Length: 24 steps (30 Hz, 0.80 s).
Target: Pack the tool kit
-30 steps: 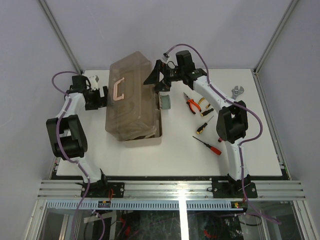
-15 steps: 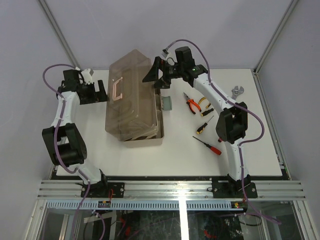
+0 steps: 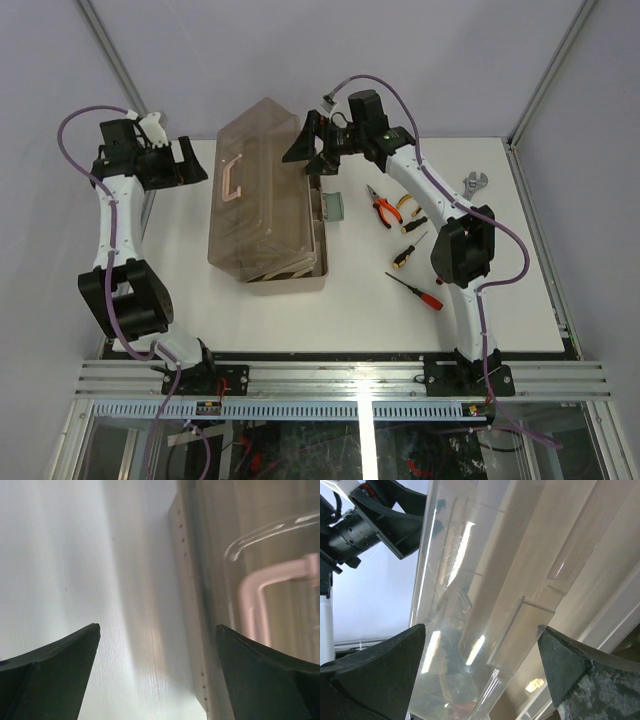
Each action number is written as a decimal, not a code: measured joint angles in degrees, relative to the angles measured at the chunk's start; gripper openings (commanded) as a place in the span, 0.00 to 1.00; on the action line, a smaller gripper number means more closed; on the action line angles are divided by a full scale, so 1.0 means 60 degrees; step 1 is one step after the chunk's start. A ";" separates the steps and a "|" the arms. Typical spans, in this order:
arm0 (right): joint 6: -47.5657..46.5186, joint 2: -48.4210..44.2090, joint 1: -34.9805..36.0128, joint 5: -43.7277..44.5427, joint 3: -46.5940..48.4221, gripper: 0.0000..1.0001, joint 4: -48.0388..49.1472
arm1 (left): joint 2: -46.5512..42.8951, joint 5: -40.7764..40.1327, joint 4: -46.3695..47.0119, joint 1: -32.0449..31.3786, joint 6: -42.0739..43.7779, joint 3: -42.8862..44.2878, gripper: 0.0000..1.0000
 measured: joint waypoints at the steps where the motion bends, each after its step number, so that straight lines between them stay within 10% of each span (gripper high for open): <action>1: 0.0007 0.0000 0.0022 0.0000 0.0102 0.99 -0.0026 | -0.0004 0.0044 -0.0033 0.0011 -0.0018 0.0168 0.97; 24: 0.0911 0.0415 0.0495 -0.0208 0.1122 0.99 0.0980 | -0.0433 0.2011 -0.0590 0.0062 -0.1486 0.2732 0.97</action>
